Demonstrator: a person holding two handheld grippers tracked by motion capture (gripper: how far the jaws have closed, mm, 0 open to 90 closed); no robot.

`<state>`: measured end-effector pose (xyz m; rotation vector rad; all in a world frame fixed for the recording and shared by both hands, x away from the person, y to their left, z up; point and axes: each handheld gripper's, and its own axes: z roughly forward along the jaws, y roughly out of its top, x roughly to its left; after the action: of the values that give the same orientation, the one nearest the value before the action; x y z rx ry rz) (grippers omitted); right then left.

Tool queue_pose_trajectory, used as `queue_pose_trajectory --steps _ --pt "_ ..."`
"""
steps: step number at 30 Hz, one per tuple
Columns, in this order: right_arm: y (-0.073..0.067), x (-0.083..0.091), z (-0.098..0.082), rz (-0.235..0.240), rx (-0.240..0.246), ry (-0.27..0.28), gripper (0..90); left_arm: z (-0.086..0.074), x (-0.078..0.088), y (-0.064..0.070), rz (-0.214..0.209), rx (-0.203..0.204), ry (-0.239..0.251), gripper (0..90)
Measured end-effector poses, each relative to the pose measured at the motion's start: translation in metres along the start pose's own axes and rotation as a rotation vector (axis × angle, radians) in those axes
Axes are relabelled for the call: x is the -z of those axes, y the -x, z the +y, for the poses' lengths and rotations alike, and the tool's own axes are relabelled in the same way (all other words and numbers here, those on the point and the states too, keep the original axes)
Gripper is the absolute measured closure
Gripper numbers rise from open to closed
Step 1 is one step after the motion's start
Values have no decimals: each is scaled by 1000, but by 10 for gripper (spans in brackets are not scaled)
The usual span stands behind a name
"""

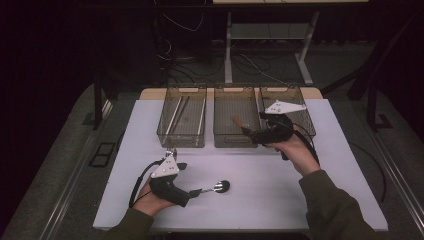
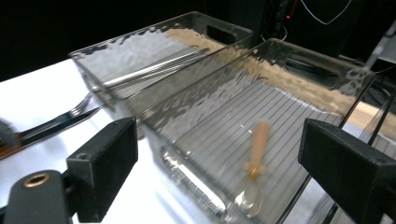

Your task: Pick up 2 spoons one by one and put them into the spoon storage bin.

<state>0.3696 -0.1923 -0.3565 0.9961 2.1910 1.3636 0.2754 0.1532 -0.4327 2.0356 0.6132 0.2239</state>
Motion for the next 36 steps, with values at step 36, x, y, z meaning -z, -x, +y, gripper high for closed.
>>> queue_pose_trajectory --steps 36 --pt "0 78 -124 34 -73 -46 123 9 -6 2 -5 -12 -32 23"
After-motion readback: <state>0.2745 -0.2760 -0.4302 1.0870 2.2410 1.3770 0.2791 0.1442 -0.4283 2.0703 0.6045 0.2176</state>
